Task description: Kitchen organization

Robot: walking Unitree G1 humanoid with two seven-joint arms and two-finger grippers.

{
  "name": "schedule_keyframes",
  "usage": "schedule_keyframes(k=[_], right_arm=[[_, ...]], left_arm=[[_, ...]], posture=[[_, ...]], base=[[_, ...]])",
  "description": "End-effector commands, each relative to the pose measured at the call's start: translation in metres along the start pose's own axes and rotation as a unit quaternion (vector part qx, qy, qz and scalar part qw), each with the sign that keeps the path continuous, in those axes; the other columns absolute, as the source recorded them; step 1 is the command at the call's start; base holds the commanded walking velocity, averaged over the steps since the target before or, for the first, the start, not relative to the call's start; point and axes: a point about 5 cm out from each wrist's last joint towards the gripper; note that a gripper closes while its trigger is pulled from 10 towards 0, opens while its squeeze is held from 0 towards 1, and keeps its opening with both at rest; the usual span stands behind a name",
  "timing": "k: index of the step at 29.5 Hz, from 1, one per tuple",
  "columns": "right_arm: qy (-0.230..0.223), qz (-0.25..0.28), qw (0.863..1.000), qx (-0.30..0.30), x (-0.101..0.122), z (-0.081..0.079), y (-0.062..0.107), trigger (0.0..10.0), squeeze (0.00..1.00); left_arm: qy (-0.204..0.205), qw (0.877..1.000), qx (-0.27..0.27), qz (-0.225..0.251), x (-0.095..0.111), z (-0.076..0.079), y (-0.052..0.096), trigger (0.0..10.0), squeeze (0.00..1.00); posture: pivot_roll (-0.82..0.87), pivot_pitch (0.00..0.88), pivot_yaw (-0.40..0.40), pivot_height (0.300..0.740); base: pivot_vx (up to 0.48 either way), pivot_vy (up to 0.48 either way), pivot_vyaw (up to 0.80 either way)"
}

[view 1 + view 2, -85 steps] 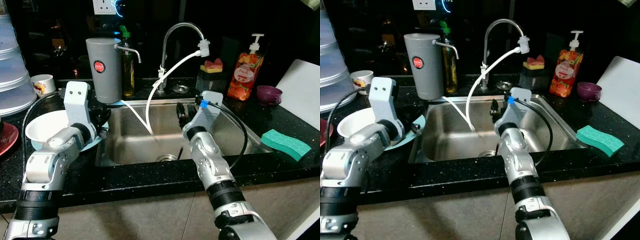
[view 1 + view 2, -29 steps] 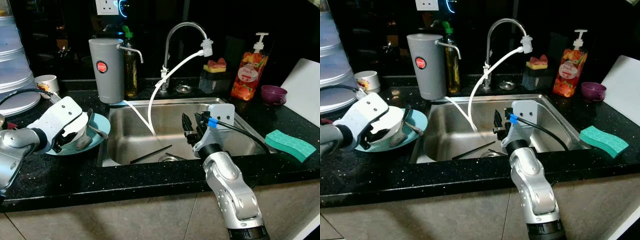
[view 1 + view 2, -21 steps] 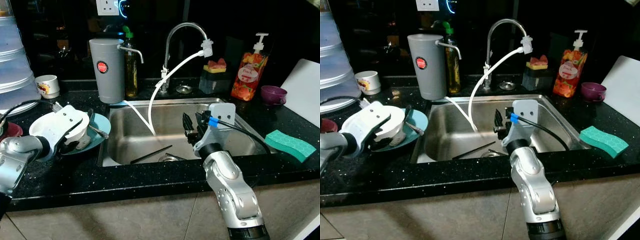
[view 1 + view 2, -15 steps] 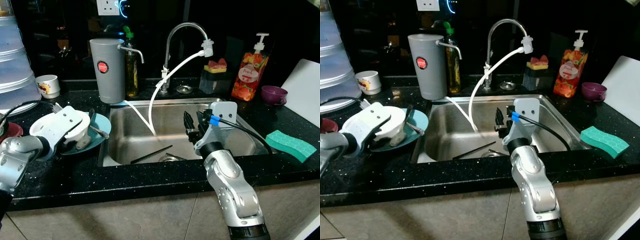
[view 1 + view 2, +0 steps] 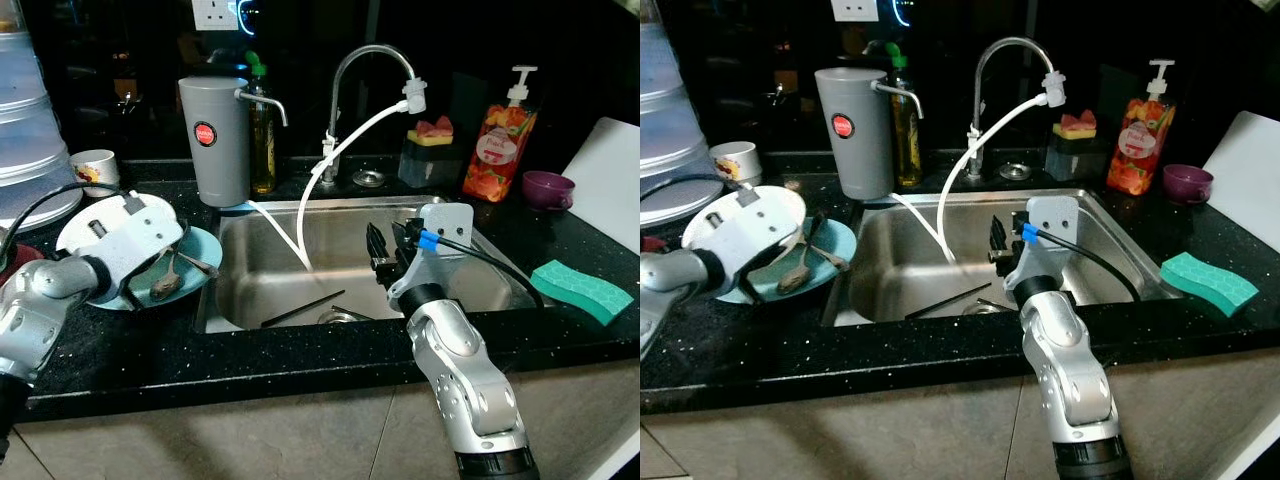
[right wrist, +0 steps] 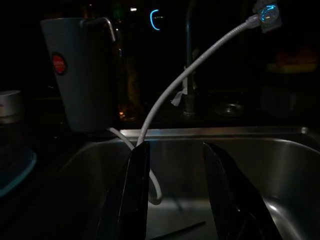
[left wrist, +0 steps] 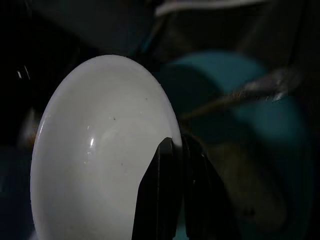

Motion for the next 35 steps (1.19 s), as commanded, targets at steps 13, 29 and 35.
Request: schedule_keyframes(k=[13, 29, 35], right_arm=[[-0.195, 0.009, 0.969, 0.154, 0.032, -0.040, -0.005, 10.0, 0.00], [-0.232, -0.096, 0.955, 0.155, 0.007, -0.054, -0.008, 10.0, 0.00], [-0.227, -0.106, 0.959, 0.132, 0.005, -0.047, -0.011, 10.0, 0.00]], left_arm=[[-0.204, 0.962, -0.018, 0.183, 0.065, 0.041, -0.009, 10.0, 0.00], [-0.256, 0.907, -0.018, 0.332, 0.117, 0.067, -0.011, 10.0, 0.00], [-0.263, 0.902, -0.020, 0.342, 0.117, 0.072, -0.010, 10.0, 0.00]], posture=[[0.09, 0.059, -0.036, 0.740], [0.08, 0.055, -0.040, 0.740], [0.08, 0.055, -0.040, 0.740]], base=[[0.000, 0.000, 0.00], [0.000, 0.000, 0.00], [0.000, 0.000, 0.00]])
Point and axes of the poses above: a point about 5 cm out from each wrist's last joint towards the gripper, its own y axis pointing back from the gripper into the wrist, its own x axis along the axis of the wrist's last joint, z = x × y, and after that the axes turned 4 degrees about -y, right-handed
